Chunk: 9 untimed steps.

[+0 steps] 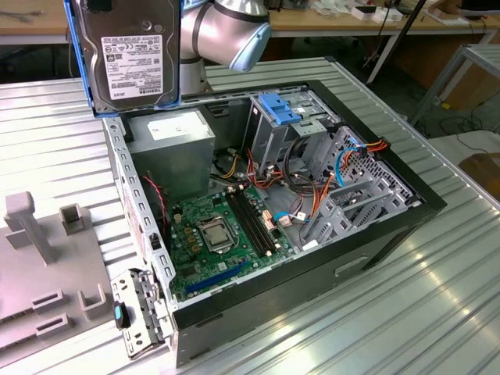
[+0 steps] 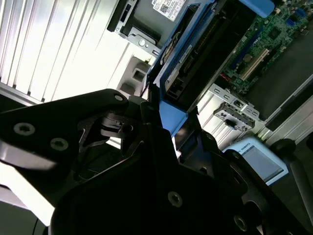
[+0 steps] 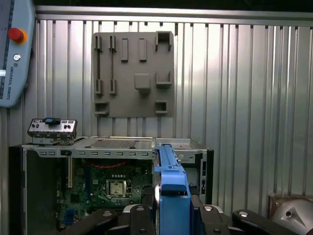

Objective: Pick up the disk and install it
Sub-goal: 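Pick up the disk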

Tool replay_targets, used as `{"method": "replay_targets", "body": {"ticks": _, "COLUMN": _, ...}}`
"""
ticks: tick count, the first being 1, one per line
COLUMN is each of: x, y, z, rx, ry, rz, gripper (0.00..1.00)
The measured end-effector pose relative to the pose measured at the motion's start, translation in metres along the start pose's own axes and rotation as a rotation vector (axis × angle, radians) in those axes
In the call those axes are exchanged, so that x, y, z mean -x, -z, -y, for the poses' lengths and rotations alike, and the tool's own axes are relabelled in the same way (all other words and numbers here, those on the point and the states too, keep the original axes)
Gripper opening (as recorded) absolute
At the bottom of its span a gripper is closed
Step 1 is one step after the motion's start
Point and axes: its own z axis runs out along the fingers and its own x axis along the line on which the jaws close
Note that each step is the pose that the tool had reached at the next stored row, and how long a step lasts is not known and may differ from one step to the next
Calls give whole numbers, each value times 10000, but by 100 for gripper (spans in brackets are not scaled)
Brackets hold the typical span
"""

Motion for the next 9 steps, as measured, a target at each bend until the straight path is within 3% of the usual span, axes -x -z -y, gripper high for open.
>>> {"method": "replay_targets", "body": {"ticks": 9, "x": -27, "y": -15, "z": 261, "rx": 1, "ry": -29, "rz": -2, "gripper": 37}}
